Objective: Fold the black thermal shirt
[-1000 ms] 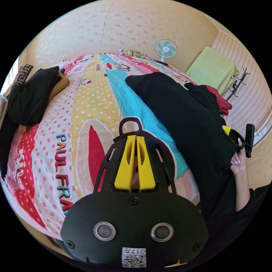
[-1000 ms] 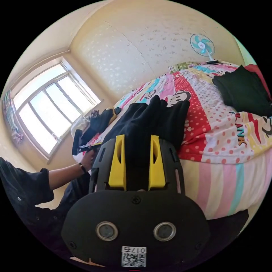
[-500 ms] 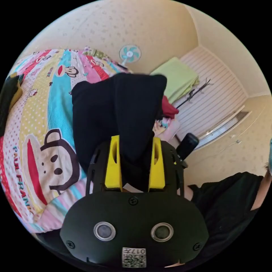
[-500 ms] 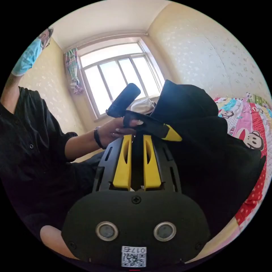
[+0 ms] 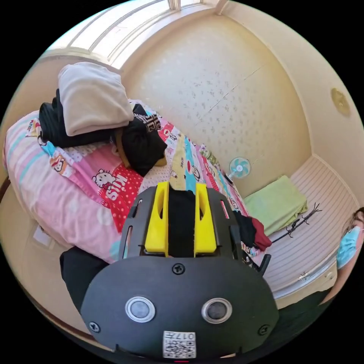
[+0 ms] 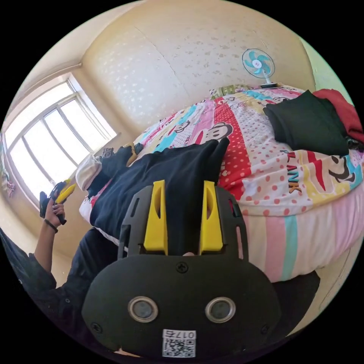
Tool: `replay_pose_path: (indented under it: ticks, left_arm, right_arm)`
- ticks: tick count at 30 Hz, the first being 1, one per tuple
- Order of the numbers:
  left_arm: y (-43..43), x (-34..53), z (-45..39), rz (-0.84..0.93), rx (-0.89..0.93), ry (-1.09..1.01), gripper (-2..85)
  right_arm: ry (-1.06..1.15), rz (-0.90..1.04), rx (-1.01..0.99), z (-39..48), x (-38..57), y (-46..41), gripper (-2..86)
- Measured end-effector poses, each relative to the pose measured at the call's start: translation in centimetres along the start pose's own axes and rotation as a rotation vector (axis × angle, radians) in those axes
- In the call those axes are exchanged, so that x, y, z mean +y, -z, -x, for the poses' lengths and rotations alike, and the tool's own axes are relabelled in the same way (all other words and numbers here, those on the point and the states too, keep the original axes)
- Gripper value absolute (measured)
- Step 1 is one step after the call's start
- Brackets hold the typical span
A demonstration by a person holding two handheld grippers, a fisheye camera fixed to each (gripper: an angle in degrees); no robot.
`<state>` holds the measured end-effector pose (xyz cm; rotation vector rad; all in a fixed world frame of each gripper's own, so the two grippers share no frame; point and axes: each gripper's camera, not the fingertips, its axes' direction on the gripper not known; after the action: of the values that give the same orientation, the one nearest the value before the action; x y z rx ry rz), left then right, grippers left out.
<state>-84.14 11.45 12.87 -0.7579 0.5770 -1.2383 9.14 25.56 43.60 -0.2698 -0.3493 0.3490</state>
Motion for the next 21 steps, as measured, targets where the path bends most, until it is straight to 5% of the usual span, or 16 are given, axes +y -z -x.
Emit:
replay_pose_path:
  ticks: [3,6,9,11,13,15,18,21]
  left_arm:
    - [-5.0,1.6,-2.0,0.241,-0.074,-0.128,14.7]
    - [-13.1,4.7,-3.5,0.559,-0.020,-0.254,8.6]
    - [-17.1,7.6,-4.6,0.799,0.156,-0.328,0.2]
    - [-15.4,8.4,-5.8,0.817,0.260,-0.471,-0.5]
    - [-11.1,10.0,-7.5,0.960,0.654,-0.705,-0.8]
    - [-6.8,11.2,-7.9,1.068,0.925,-0.816,-0.7]
    - [-1.4,10.0,-5.2,0.920,0.794,-0.838,-0.1]
    - [0.7,6.5,1.9,0.575,0.474,-0.483,6.0]
  right_arm:
    - [0.013,-0.063,0.039,0.0,0.3,0.7,6.2]
    - [0.007,-0.065,-0.037,-1.1,0.4,1.2,4.3]
    - [0.099,-0.120,-0.324,-2.6,0.2,4.5,3.7]
    - [0.358,-0.166,-0.792,-3.7,0.3,8.4,3.6]
    - [0.616,-0.078,-1.100,-3.4,1.0,10.4,3.6]
    - [0.825,0.025,-1.160,-2.7,2.7,11.7,3.8]
    - [0.888,-0.146,-1.169,-4.2,4.2,13.3,4.5]
    - [0.545,-0.519,-1.355,-9.6,2.8,12.8,3.6]
